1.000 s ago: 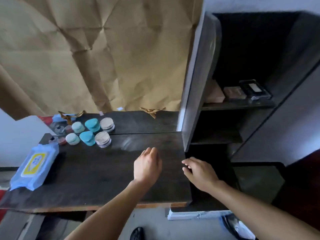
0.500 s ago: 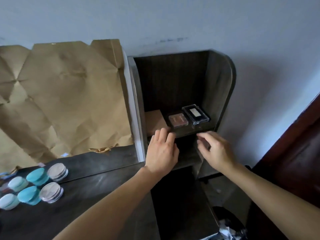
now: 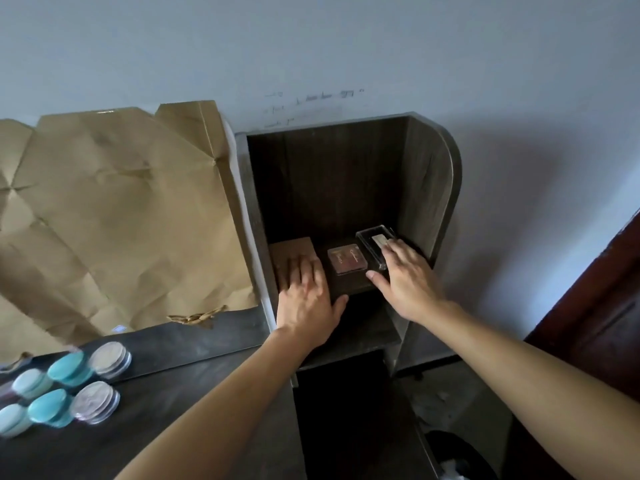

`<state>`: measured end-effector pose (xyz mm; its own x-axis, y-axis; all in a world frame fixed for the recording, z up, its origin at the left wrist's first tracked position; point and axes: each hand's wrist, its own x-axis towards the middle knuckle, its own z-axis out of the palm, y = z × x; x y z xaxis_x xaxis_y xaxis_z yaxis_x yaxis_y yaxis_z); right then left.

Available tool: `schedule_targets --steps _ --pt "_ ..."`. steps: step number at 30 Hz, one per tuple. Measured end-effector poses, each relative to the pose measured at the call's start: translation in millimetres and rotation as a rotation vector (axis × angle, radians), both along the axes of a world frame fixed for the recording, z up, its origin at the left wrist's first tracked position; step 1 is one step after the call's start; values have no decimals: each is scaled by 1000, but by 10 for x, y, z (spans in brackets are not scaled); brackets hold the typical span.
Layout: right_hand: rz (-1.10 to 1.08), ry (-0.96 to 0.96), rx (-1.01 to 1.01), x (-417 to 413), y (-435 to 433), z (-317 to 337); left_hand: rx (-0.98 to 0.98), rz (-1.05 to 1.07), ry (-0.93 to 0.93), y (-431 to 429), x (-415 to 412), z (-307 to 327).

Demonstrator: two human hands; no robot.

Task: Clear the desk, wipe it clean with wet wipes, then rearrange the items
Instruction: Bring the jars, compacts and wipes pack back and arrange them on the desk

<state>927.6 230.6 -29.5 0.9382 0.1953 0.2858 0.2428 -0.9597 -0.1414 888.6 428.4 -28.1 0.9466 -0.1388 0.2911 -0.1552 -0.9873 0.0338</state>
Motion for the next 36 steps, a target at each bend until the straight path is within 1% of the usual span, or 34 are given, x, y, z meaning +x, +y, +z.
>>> schedule_targets --steps 5,7,9,11,14,16,18,21,23,25,31,33,36 --pt "26 -47 -136 -230 -79 -1 98 29 50 -66 -254 51" --pt "8 -61 -176 -322 -108 16 116 35 7 -63 -328 71" --pt "-29 -86 -177 -386 -139 67 102 42 -67 -66 -395 87" --pt "-33 -94 -164 -430 -200 121 96 50 -86 -90 -476 93" --pt "46 -155 -71 -519 -367 110 63 68 -123 -123 -675 62" --pt "140 -268 69 -622 -496 66 -21 47 -187 -110 -842 26" --pt "250 -374 184 -746 -591 13 -125 -23 -258 -66 -1021 -43" --pt "389 -426 293 -930 -600 -79 -216 -67 -354 49 -1318 -162" --pt "465 -395 351 -1067 -508 -175 -266 -35 -377 174 -1534 -278" --pt "521 -331 384 -1204 -356 -297 -280 22 -344 339 -1756 -431" --pt "683 -62 397 -1514 301 -710 -278 287 -127 1031 -2269 -883" --pt "722 34 382 -1565 544 -826 -276 346 -68 1271 -2376 -1026" --pt "756 125 366 -1586 942 -1010 -309 388 -6 1595 -2454 -1182"
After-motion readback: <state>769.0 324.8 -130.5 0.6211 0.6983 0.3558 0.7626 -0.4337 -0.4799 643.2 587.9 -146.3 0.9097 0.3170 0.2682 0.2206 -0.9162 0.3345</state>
